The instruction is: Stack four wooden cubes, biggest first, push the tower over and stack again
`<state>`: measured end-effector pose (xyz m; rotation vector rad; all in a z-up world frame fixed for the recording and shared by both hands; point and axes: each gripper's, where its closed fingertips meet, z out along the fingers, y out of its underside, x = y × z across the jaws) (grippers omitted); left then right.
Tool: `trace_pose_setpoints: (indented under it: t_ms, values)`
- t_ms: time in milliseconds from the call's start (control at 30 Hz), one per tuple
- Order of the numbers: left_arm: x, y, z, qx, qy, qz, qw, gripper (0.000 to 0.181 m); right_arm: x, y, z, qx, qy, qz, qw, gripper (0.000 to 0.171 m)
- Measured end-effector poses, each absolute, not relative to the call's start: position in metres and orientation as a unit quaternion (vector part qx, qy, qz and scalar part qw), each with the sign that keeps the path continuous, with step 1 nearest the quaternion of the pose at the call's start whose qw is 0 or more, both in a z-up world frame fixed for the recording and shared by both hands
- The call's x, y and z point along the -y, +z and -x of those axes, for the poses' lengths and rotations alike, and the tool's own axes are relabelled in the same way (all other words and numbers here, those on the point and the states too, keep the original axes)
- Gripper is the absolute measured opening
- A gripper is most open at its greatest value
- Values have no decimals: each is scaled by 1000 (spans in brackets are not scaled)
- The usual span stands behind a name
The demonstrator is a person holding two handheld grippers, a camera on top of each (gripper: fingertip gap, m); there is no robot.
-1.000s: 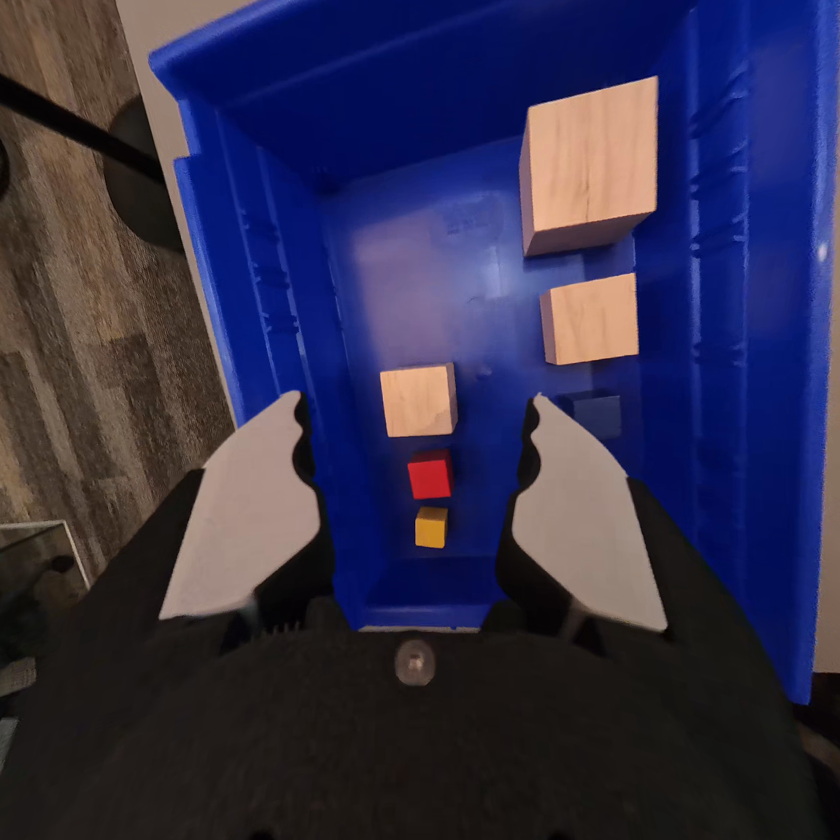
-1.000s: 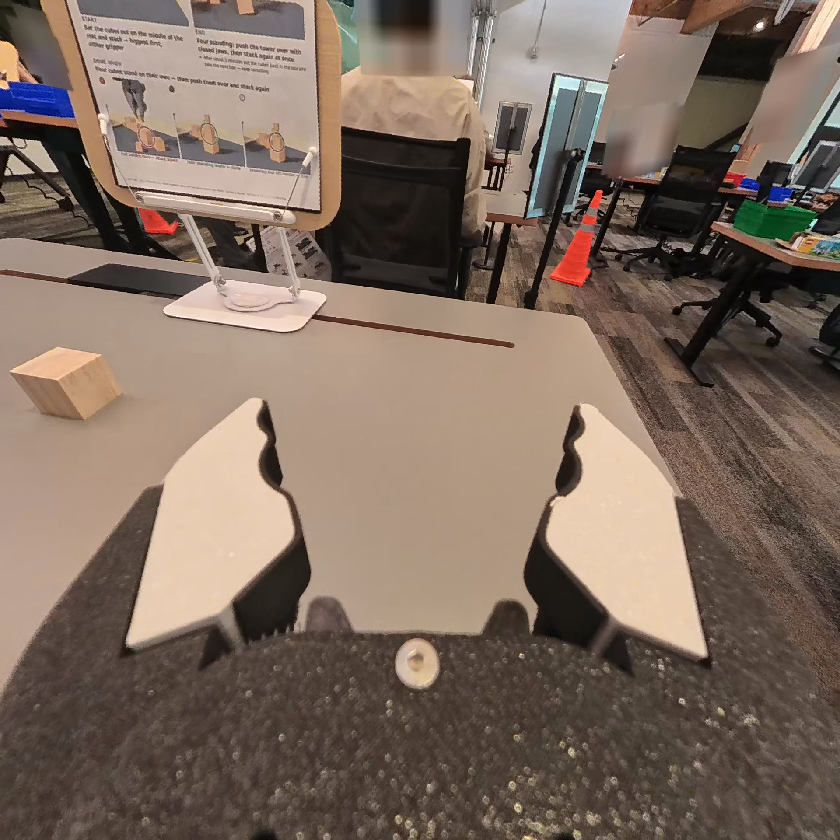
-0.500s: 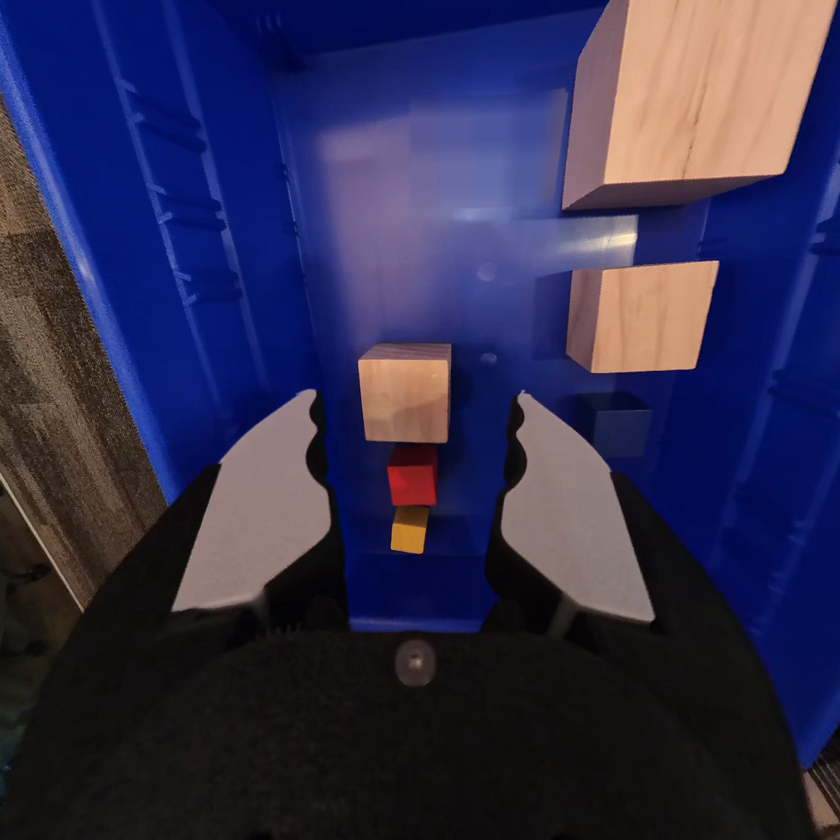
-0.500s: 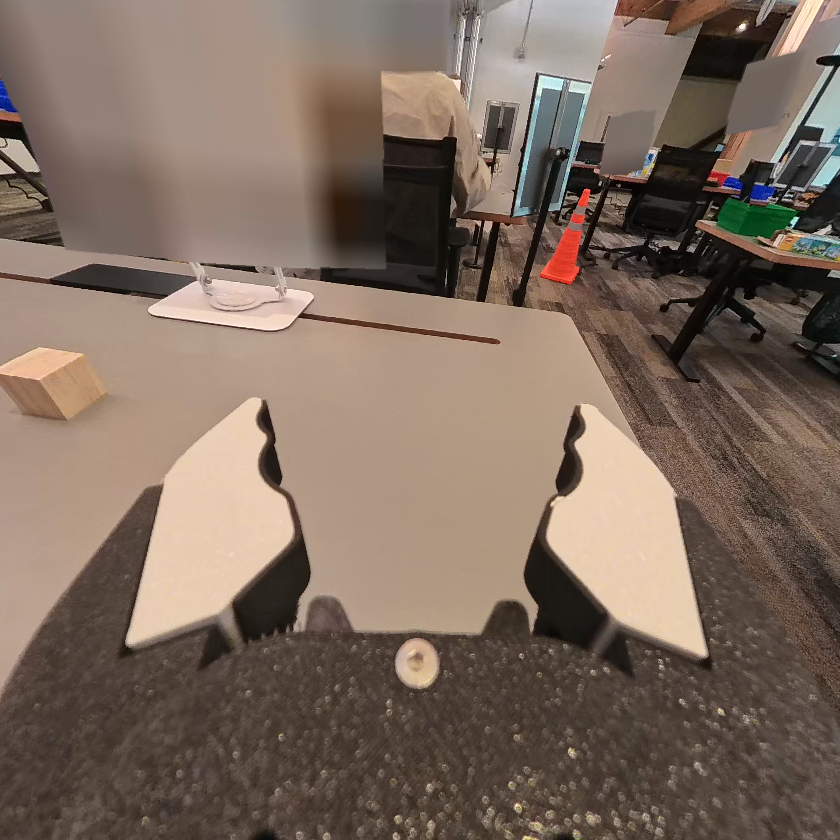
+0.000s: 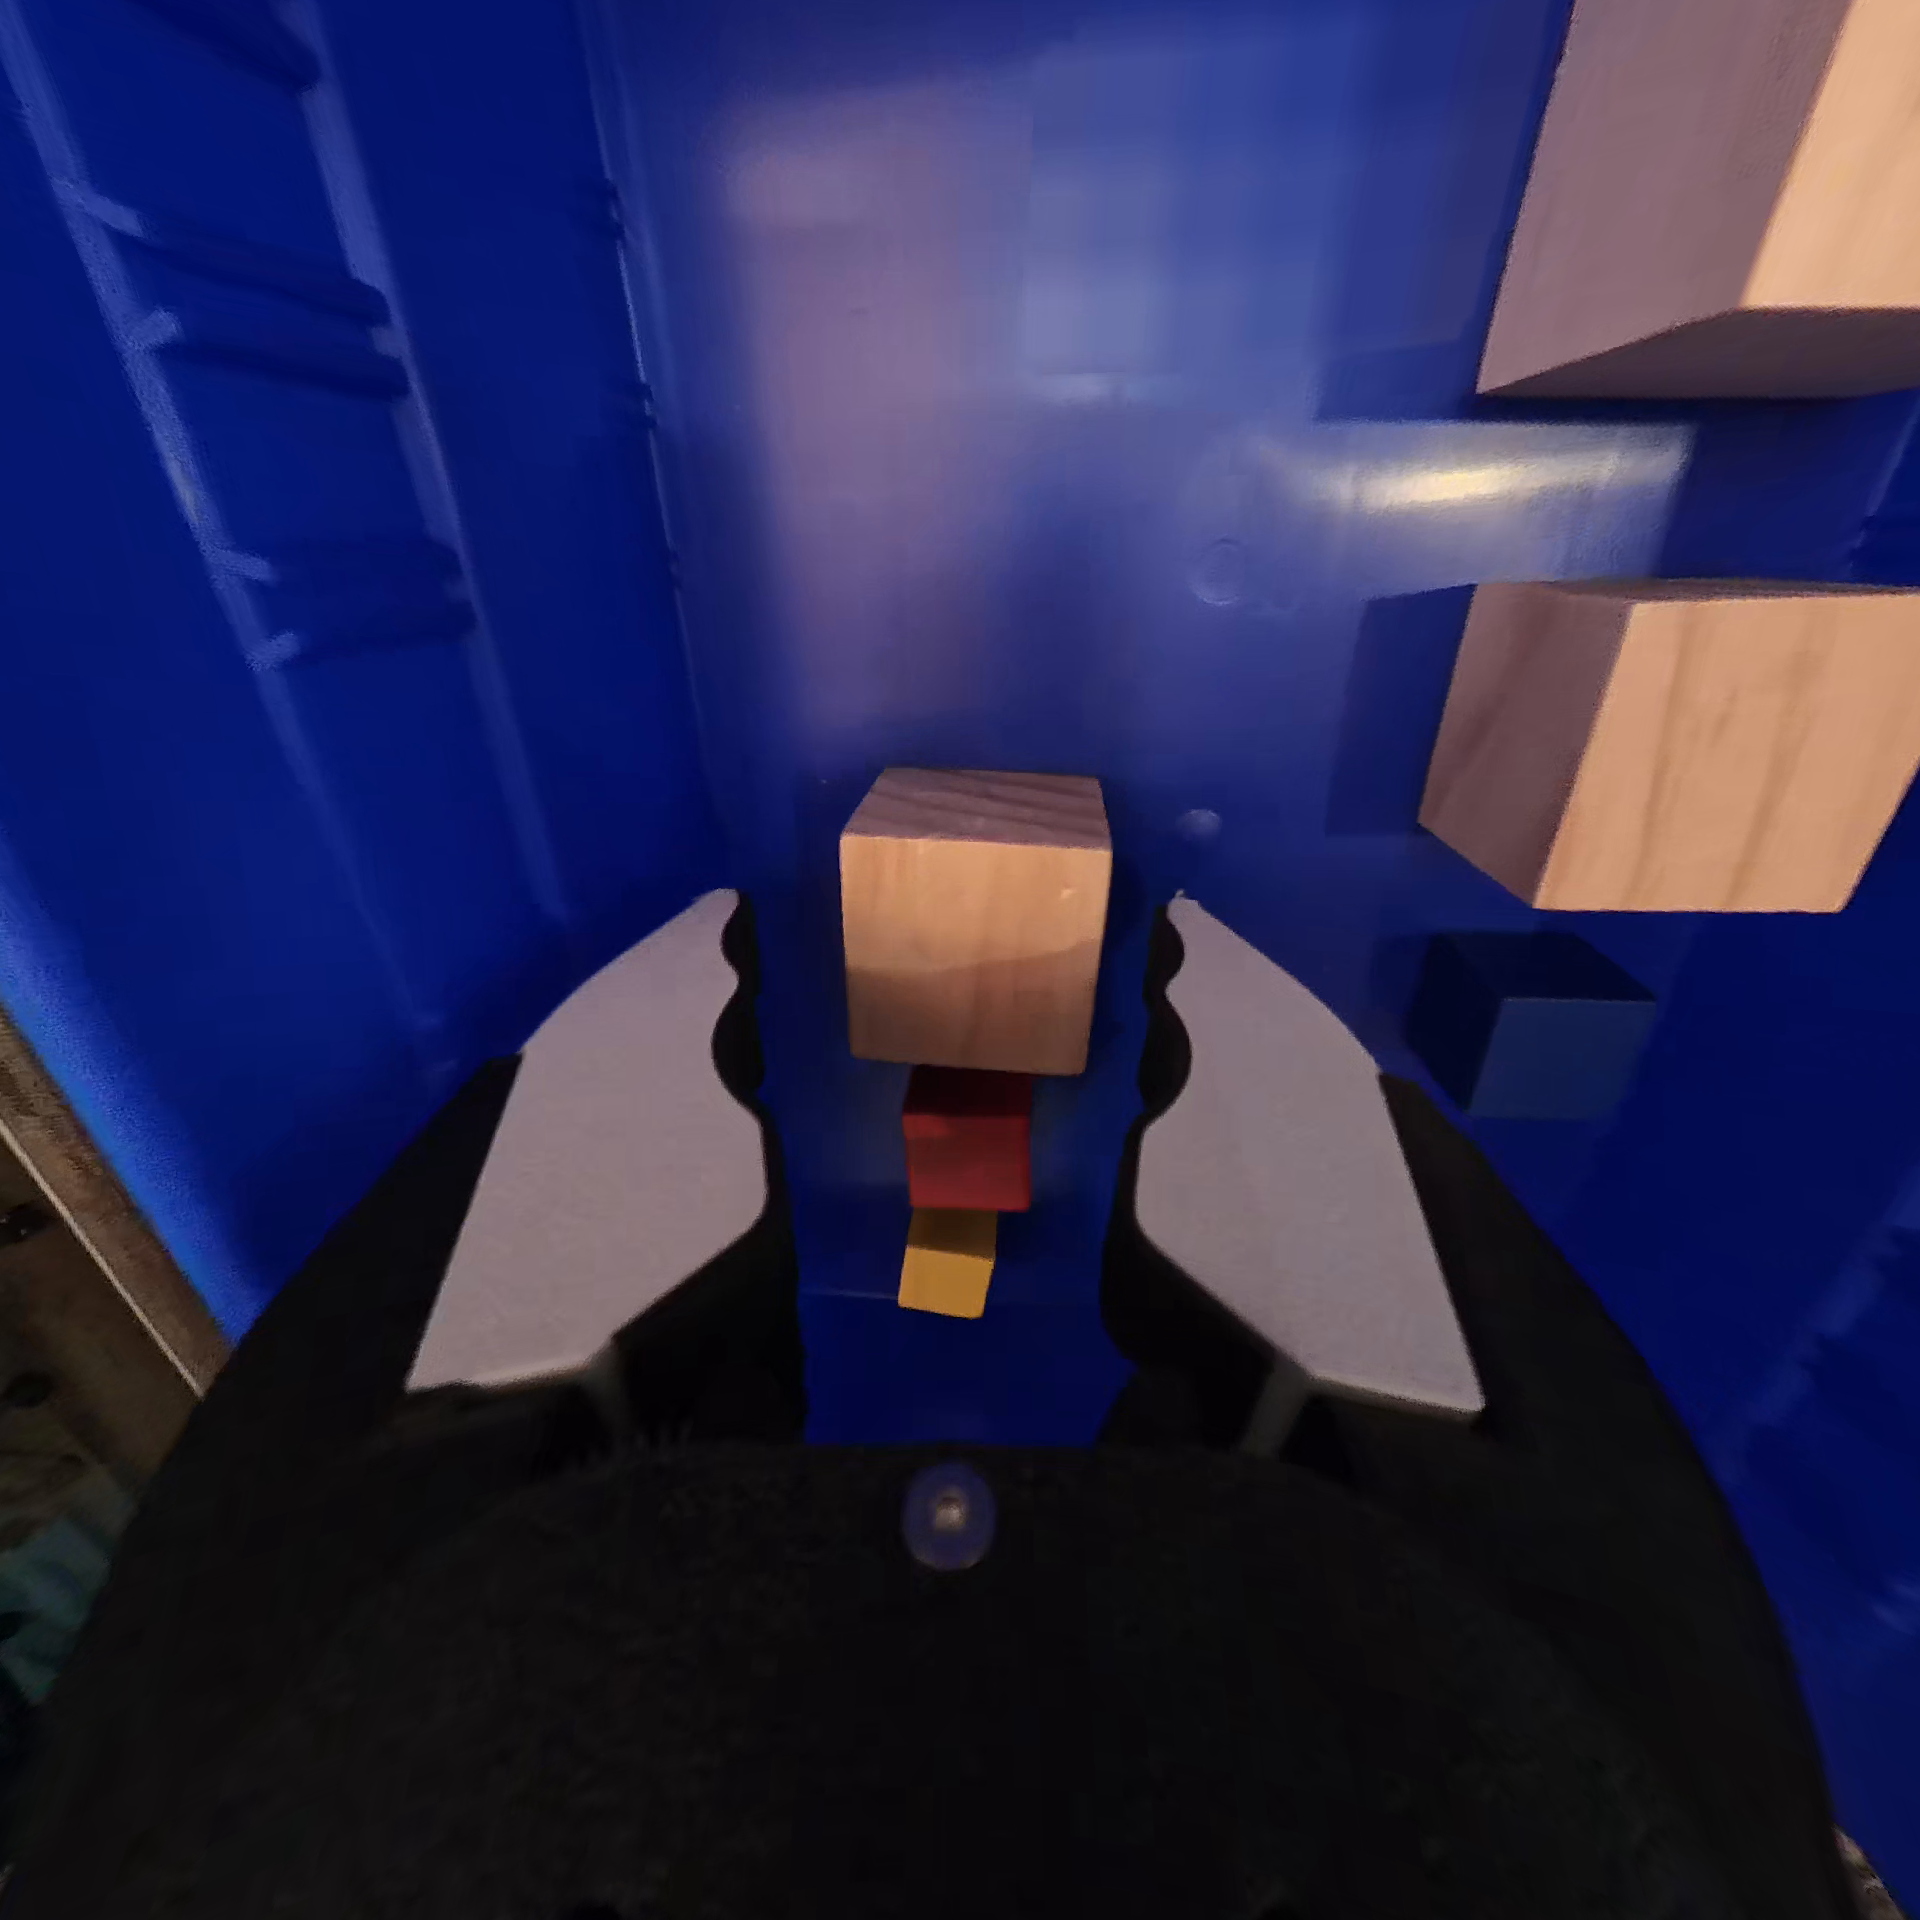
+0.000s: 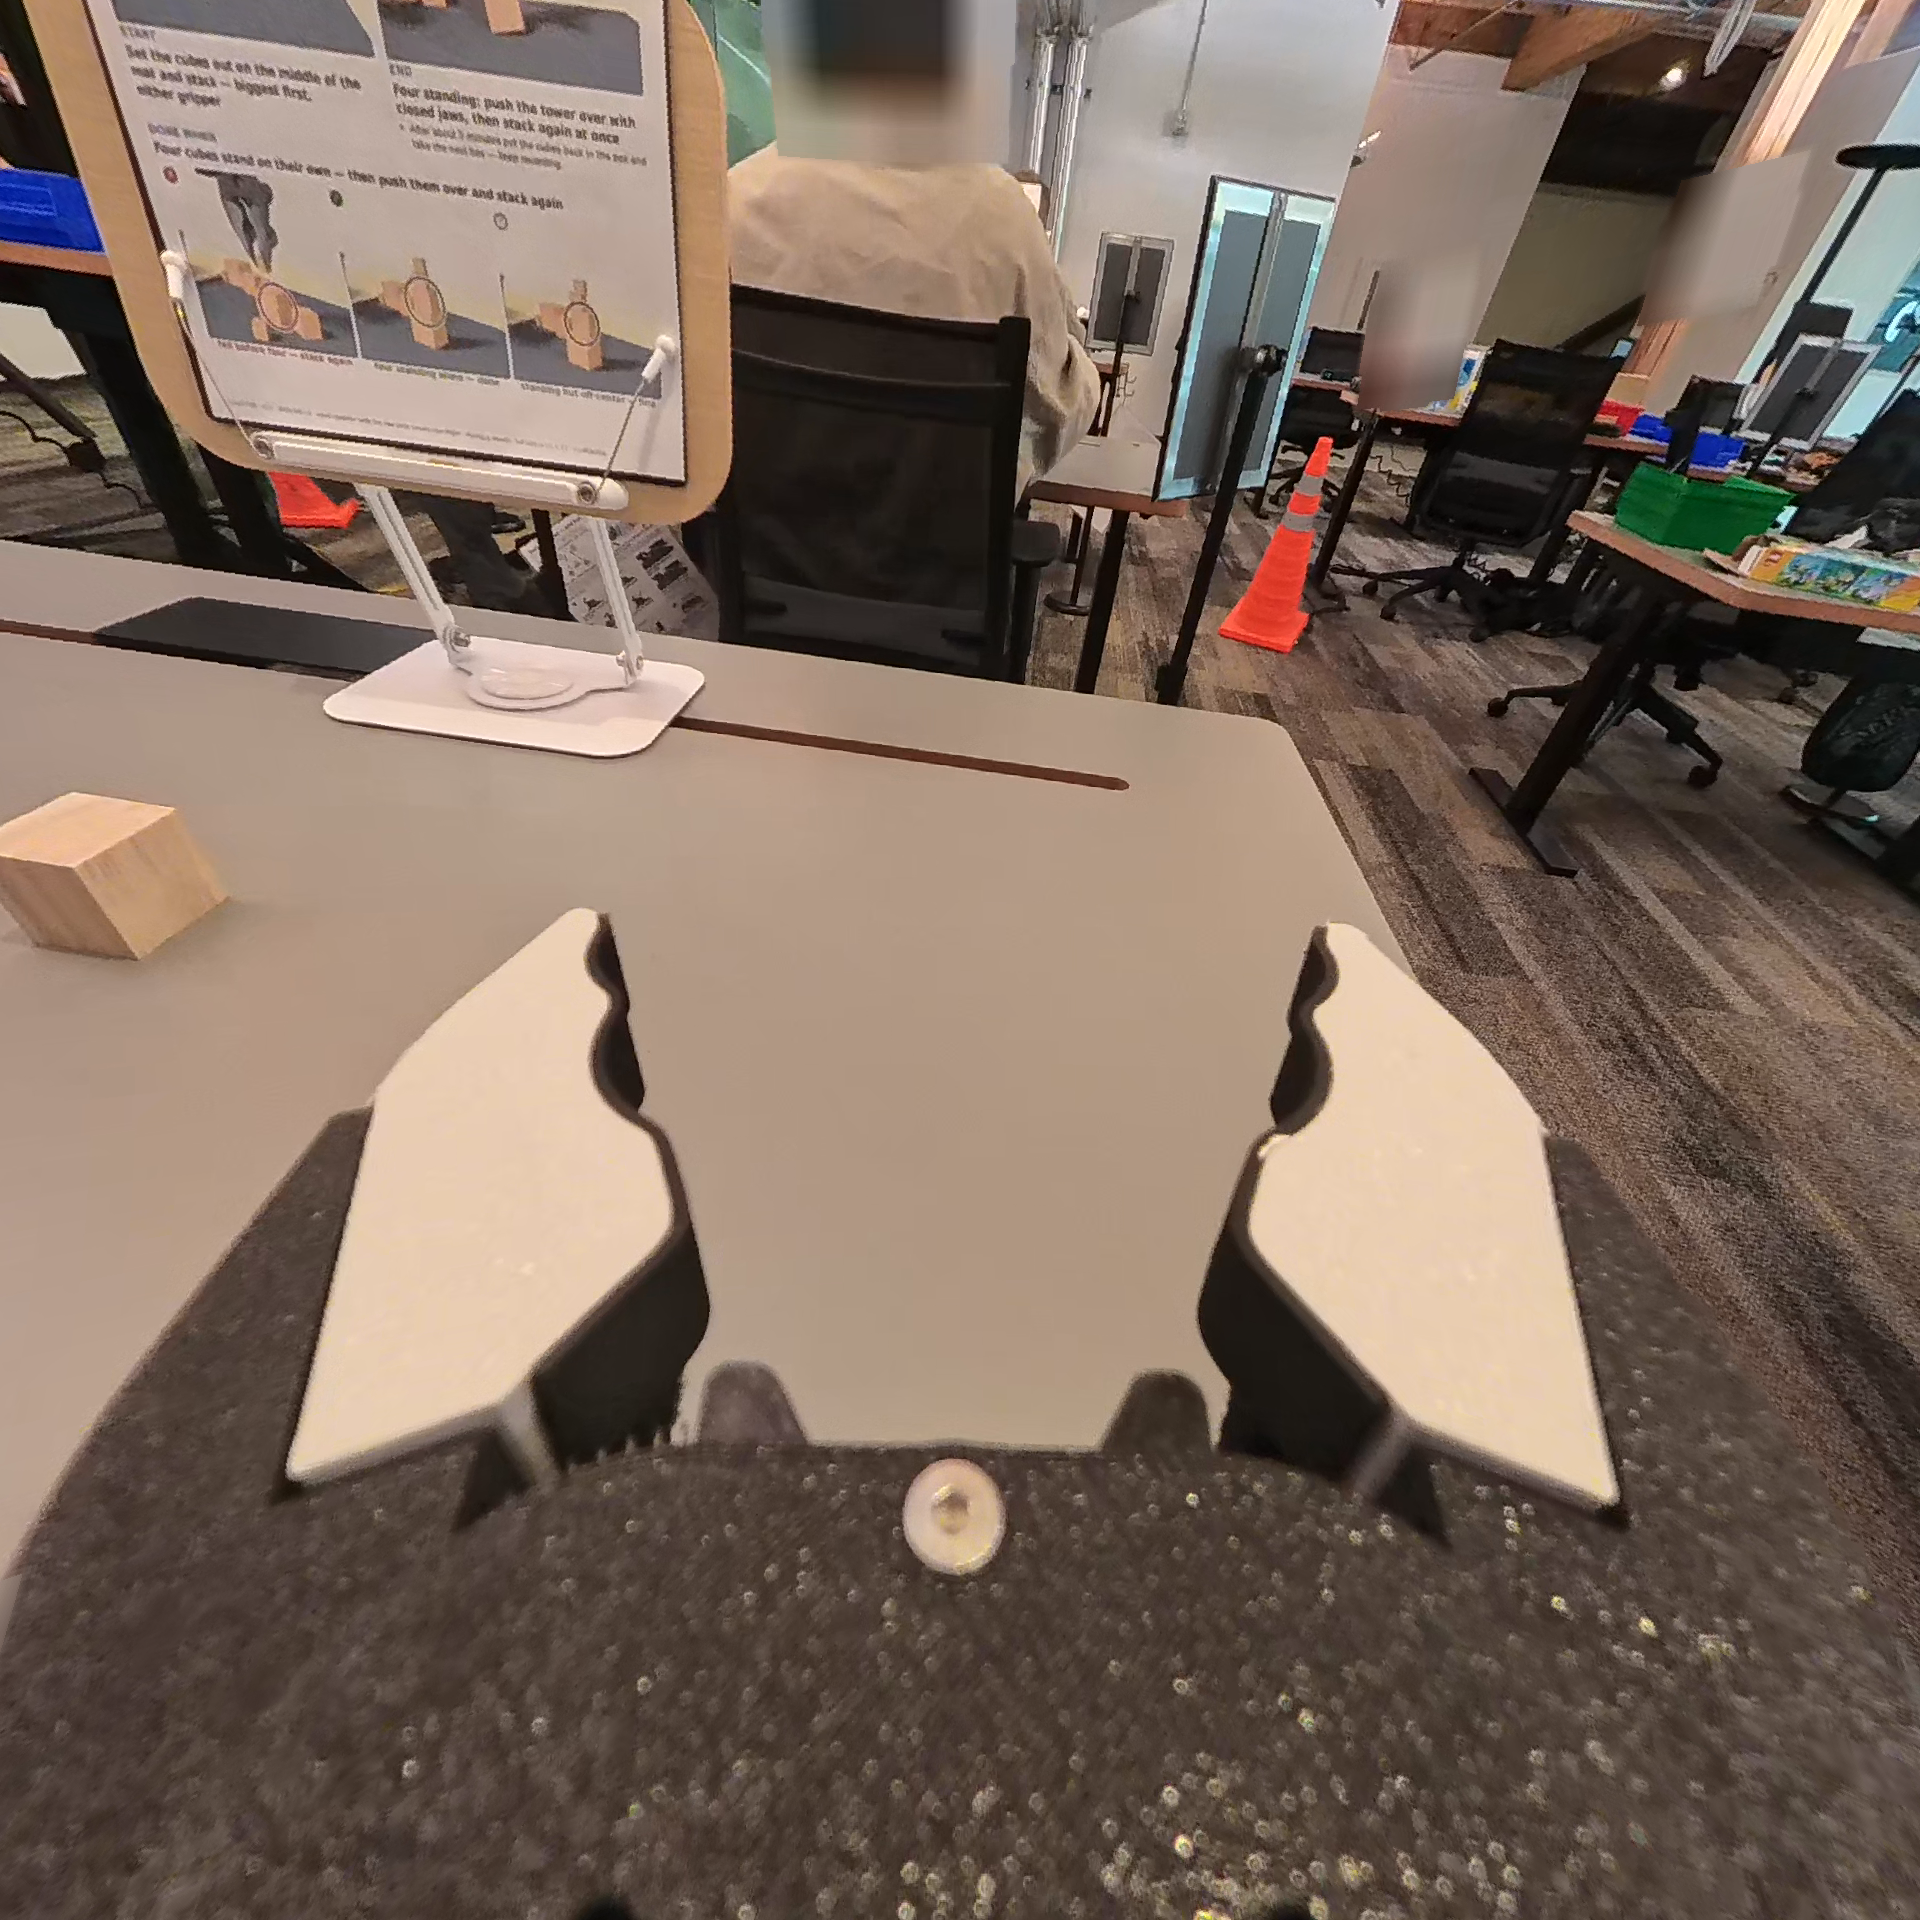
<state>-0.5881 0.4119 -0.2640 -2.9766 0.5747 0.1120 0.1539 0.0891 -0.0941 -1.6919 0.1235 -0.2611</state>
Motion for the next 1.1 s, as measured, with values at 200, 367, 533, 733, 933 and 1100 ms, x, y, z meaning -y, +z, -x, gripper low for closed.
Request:
trace_pose_setpoints:
  t_ms: [200, 367, 533, 733, 933, 1100]
  values:
    - [-412, -277, 588, -181, 9, 982, 47, 47, -89, -93, -153, -54, -117, 747, 653, 119]
    - [-410, -274, 590, -198, 16, 979, 40, 47, -89, -92, -152, -54, -117, 746, 653, 119]
    - [-417, -237, 579, -228, 18, 969, 89, 47, -92, -90, -148, -48, -117, 747, 652, 119]
    - [-420, -159, 515, -322, 10, 929, 183, 46, -96, -87, -141, -42, -113, 746, 655, 119]
    - [-398, -120, 410, -458, -2, 860, 223, 46, -94, -86, -135, -38, -113, 746, 655, 119]
    - [-377, -131, 342, -532, -29, 818, 216, 46, -86, -83, -138, -41, -119, 745, 655, 118]
